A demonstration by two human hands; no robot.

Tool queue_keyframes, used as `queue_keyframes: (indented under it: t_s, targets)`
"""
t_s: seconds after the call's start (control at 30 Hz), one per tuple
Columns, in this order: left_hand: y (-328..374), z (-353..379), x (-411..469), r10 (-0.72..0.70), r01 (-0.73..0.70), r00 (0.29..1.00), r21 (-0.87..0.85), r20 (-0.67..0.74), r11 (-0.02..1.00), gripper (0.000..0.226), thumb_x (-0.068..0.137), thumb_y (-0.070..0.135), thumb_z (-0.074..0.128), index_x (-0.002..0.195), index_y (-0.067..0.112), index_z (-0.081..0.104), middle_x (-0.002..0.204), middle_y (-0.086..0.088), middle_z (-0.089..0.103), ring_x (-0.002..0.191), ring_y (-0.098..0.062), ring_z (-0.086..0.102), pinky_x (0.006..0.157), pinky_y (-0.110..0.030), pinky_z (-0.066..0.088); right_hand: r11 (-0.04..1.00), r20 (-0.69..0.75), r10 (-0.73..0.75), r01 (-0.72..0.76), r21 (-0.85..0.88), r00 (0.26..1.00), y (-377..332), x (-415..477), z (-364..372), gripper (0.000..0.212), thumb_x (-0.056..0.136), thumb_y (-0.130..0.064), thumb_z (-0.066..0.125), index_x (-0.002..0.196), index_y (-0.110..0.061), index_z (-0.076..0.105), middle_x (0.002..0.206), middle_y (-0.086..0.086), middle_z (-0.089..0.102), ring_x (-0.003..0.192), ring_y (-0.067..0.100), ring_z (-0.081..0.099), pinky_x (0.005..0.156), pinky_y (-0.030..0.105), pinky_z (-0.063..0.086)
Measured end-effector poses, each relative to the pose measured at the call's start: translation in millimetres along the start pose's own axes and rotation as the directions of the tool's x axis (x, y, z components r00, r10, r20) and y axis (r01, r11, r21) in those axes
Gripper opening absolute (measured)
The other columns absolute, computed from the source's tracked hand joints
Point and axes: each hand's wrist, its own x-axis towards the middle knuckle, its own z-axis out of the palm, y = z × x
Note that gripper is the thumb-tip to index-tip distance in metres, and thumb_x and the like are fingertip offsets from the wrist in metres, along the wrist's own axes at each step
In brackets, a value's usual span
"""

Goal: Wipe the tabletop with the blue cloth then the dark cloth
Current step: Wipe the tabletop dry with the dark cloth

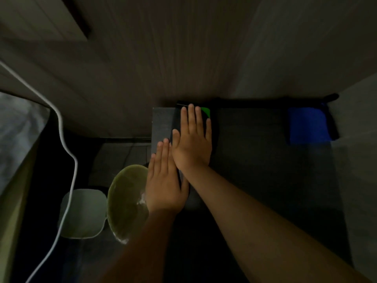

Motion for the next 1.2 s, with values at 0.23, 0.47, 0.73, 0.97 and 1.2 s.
queue_keyframes:
  t_s: [0.23,0.47,0.73,0.97,1.2]
  targets:
    - [0.5,-0.2,-3.3,0.002,-0.003,1.0,-0.023,-0.021,1.0,0.079,0.094,0.044,0.043,0.152,0.006,0.004,0.16,-0.008,0.002,0.148,-0.015,-0.003,0.12,-0.035,0.003,0.99,0.033,-0.136,0.137,-0.035,0.99,0.4,2.5,-1.2,0.057,0.102,-0.038,0.014,0.151,-0.021,-0.007,0.16,-0.001,-0.012,0.145,0.014,-0.016,0.118,0.04,-0.008]
    - [-2.5,-3.9,-3.9,0.016,-0.02,0.999,-0.112,-0.032,0.994,0.08,0.093,0.045,0.047,0.152,0.007,0.009,0.16,-0.007,0.003,0.148,-0.015,-0.003,0.12,-0.031,-0.002,0.986,0.057,-0.149,0.153,-0.066,0.987,1.7,6.9,-3.6,0.058,0.101,-0.04,0.014,0.151,-0.02,-0.008,0.159,-0.001,-0.013,0.145,0.014,-0.017,0.118,0.04,-0.009]
    - [-7.6,0.3,-67.4,0.092,-0.083,0.992,-0.104,0.081,0.991,0.067,0.094,0.046,0.032,0.151,0.019,0.009,0.159,0.002,-0.001,0.147,-0.01,-0.009,0.12,-0.032,-0.002,0.979,0.095,-0.156,0.167,-0.121,0.983,-0.4,7.2,-9.0,0.058,0.102,-0.041,0.011,0.15,-0.018,-0.01,0.159,0.002,-0.015,0.145,0.017,-0.016,0.118,0.042,-0.007]
    - [-6.7,5.6,-64.8,0.119,-0.114,0.991,-0.078,0.065,0.99,0.063,0.098,0.046,0.027,0.151,0.015,0.012,0.159,-0.005,0.008,0.148,-0.017,-0.002,0.119,-0.035,0.001,0.985,0.064,-0.138,0.144,-0.099,0.988,-26.6,0.7,0.9,0.059,0.101,-0.043,0.014,0.151,-0.018,-0.006,0.16,0.003,-0.012,0.146,0.018,-0.014,0.118,0.042,-0.009]
    - [-8.5,3.0,-67.4,0.139,-0.137,0.99,-0.092,0.016,0.986,0.06,0.095,0.042,0.032,0.144,0.007,0.032,0.147,-0.015,0.04,0.139,-0.026,0.019,0.116,-0.037,0.012,0.935,0.093,-0.327,0.337,-0.113,0.94,-41.0,-12.5,10.1,0.059,0.101,-0.043,0.017,0.152,-0.019,-0.001,0.16,0.001,-0.007,0.146,0.017,-0.011,0.118,0.042,-0.005]
